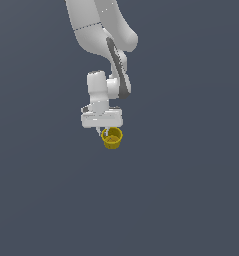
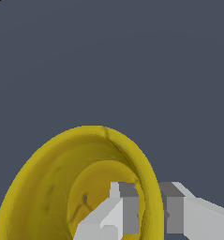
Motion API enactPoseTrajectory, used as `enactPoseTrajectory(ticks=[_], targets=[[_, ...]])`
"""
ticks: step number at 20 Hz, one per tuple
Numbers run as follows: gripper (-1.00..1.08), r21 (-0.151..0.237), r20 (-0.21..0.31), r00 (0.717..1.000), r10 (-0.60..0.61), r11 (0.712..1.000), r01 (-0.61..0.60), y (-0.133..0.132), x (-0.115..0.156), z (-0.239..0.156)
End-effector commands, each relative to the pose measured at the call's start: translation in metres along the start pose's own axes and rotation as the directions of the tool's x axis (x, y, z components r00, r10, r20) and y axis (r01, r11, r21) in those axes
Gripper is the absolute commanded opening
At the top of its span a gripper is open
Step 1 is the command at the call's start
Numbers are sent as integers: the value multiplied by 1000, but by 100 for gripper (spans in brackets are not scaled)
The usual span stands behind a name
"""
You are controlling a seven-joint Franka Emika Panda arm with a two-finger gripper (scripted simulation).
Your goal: Pick up the object and move it to a goal position.
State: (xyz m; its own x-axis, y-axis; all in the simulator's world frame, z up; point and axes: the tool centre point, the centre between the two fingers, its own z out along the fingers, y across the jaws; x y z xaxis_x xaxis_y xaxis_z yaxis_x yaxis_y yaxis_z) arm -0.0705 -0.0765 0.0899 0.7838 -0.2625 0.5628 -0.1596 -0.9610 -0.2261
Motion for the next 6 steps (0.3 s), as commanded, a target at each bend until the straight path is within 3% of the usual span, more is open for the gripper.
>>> enactPoseTrajectory(ticks=[1, 6], targets=[[-100, 0, -2, 1000, -1, 1000, 1, -1, -1, -3], [-100, 0, -2, 1000, -2, 1000, 2, -1, -1, -3]])
